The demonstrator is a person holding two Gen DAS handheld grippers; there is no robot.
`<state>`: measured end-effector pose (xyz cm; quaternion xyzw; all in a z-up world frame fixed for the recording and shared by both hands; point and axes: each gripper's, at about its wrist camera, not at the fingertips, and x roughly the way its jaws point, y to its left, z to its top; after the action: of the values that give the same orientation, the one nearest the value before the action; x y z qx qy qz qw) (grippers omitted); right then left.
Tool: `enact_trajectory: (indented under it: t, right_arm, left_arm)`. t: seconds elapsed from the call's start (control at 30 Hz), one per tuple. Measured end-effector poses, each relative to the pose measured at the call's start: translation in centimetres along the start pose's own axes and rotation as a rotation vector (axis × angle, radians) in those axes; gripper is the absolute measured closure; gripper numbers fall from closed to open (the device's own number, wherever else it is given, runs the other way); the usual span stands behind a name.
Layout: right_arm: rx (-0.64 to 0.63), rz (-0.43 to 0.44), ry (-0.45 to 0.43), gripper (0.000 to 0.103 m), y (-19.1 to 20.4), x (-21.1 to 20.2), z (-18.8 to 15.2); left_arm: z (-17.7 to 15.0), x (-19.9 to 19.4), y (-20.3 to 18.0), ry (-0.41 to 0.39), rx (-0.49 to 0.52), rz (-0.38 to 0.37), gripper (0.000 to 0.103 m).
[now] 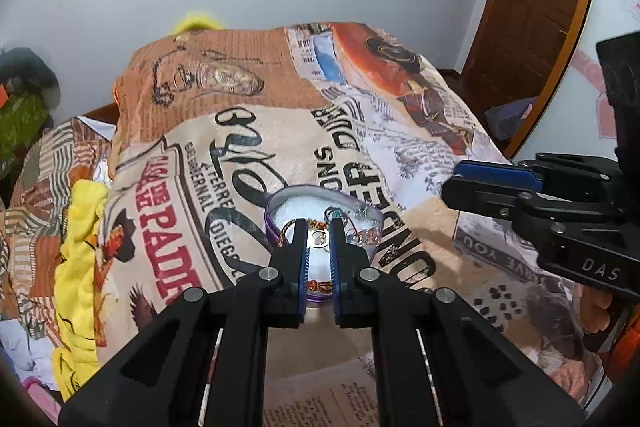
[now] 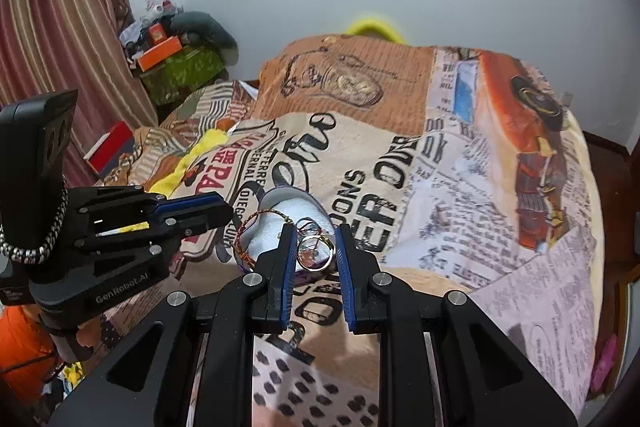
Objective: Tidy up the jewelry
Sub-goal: 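Carry the small gold ring in the right tool into the heart tin, then open the right tool to release the ring inside the tin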
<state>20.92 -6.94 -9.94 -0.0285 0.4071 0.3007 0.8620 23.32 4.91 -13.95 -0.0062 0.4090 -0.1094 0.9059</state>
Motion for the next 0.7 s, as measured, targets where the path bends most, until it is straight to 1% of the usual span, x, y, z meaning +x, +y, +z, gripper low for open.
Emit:
enact_trajectory:
  t: [0.23, 0.5, 0.7]
  right_arm:
    - [0.009, 0.031, 0.069, 0.085, -0.2, 2.8, 0.6]
    - [-0.038, 0.025, 0.126, 0.085, 0.3, 5.0, 0.6]
    - [-0.055, 0.020, 0.154, 0.085, 0.4, 6.3, 0.8]
  left_arm:
    - [-0.6, 2.1, 0.0, 0.036, 0.013, -0.020, 0.095]
    - [-0.9, 3.8, 0.8, 0.069, -0.008, -0.052, 0.095]
    - [-1.2, 4.0, 1.0, 0.068, -0.012, -0.059, 0.095]
